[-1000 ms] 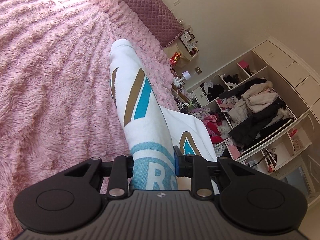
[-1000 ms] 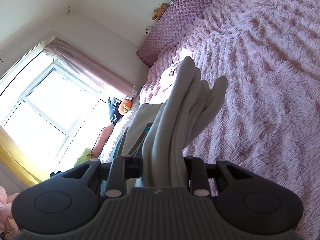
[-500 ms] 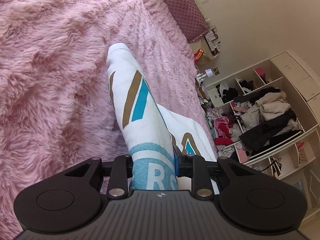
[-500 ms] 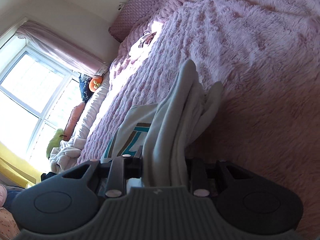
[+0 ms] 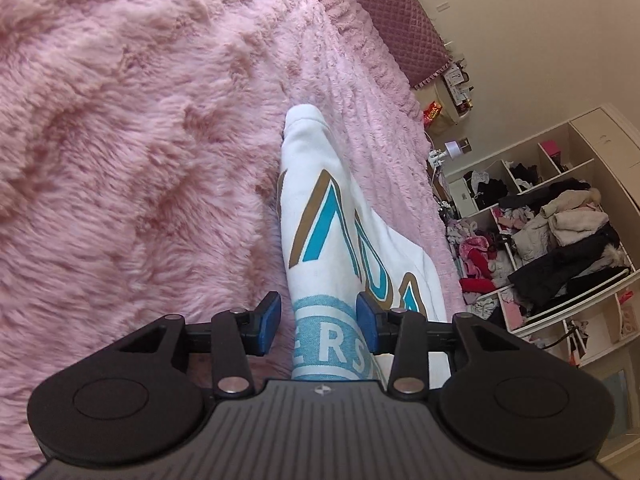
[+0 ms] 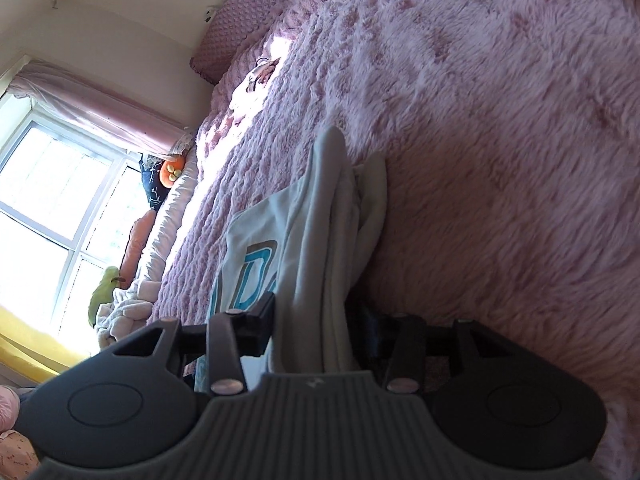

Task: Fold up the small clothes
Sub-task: 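Lower the folded edge onto the sweatshirt and open both grippers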

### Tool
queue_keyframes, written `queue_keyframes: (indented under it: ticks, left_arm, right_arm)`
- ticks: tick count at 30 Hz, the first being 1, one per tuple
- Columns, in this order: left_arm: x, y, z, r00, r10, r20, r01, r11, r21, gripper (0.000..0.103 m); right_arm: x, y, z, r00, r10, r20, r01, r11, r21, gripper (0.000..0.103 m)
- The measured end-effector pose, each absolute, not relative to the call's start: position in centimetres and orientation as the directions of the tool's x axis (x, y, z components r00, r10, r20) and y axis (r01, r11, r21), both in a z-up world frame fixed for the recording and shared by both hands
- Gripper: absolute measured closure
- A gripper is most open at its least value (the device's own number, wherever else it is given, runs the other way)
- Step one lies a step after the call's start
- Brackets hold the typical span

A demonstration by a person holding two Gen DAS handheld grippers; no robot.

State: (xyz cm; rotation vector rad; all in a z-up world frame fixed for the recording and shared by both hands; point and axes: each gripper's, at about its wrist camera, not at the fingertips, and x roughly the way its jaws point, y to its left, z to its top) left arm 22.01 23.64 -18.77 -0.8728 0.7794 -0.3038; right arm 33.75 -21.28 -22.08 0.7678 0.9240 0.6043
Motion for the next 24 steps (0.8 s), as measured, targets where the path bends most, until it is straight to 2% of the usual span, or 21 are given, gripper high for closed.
queue_keyframes:
  ticks: [4, 6, 9, 12, 16, 20, 24]
  left_arm:
    - [21.1, 24.6, -15.2, 0.758, -0.467, -0.455, -0.008, 0.691, -0.723, 0.056]
    - [22.0, 24.3, -14.1, 0.775, -0.476, -0.416, 0.021, 0.677, -0.736, 0.054]
    - [24.6, 22.9, -13.6, 0.787, -0.493, -0.370, 0.052, 0.651, -0.758, 0.054]
    - [28.0, 21.4, -14.3, 0.777, -0.521, -0.354, 0.064, 0.625, -0.778, 0.054]
    - [31.2, 20.9, -17.0, 0.773, -0.521, -0.362, 0.003, 0.574, -0.819, 0.054]
    - [33.0, 21.6, -19.4, 0.763, -0.500, -0.410, -0.059, 0.577, -0.814, 0.055]
    - [32.9, 22.0, -21.0, 0.760, -0.495, -0.420, -0.084, 0.567, -0.819, 0.061]
  right_arm:
    - [33.3, -21.8, -18.4, 0.587, 0.684, -0.432, -0.217, 0.648, 0.731, 0.062]
    - [34.0, -21.3, -16.9, 0.597, 0.708, -0.378, -0.275, 0.623, 0.733, 0.062]
    - [35.9, -19.5, -15.9, 0.599, 0.717, -0.357, -0.303, 0.615, 0.728, 0.060]
    - [38.3, -17.6, -16.4, 0.578, 0.727, -0.370, -0.298, 0.610, 0.734, 0.060]
    - [41.4, -16.0, -18.3, 0.553, 0.718, -0.422, -0.264, 0.632, 0.729, 0.060]
    - [43.0, -16.6, -20.5, 0.562, 0.696, -0.448, -0.220, 0.647, 0.730, 0.062]
    - [43.9, -17.6, -22.7, 0.559, 0.701, -0.442, -0.176, 0.622, 0.763, 0.072]
